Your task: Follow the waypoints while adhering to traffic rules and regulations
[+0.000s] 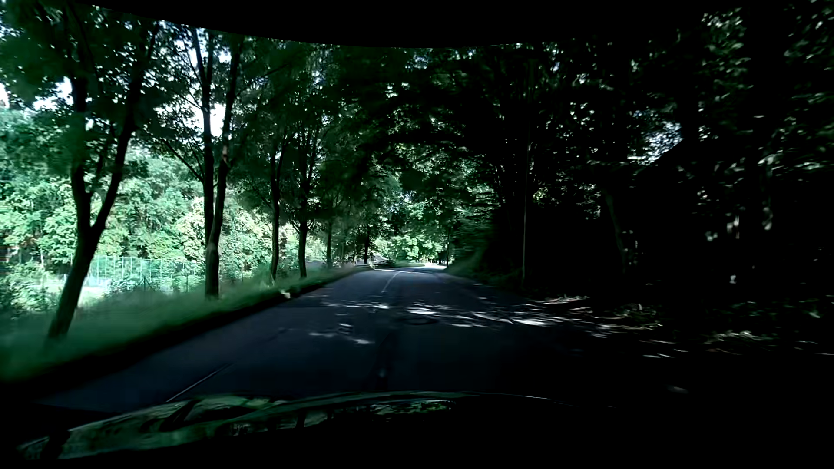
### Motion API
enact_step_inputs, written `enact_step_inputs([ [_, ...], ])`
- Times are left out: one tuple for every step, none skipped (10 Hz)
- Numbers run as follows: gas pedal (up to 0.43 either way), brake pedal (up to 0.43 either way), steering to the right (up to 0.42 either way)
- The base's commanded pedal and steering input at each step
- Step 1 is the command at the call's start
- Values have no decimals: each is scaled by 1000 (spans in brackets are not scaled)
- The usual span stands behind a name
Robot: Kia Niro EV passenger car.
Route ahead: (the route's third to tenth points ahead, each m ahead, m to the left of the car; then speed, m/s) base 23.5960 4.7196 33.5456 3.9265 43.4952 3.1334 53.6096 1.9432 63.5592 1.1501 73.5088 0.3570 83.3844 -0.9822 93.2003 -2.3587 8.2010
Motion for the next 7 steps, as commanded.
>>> enact_step_inputs([
  [67,0,-48],
  [67,0,-43],
  [67,0,-38],
  [67,0,-32],
  [67,0,-29],
  [67,0,-26],
  [67,0,-23],
])
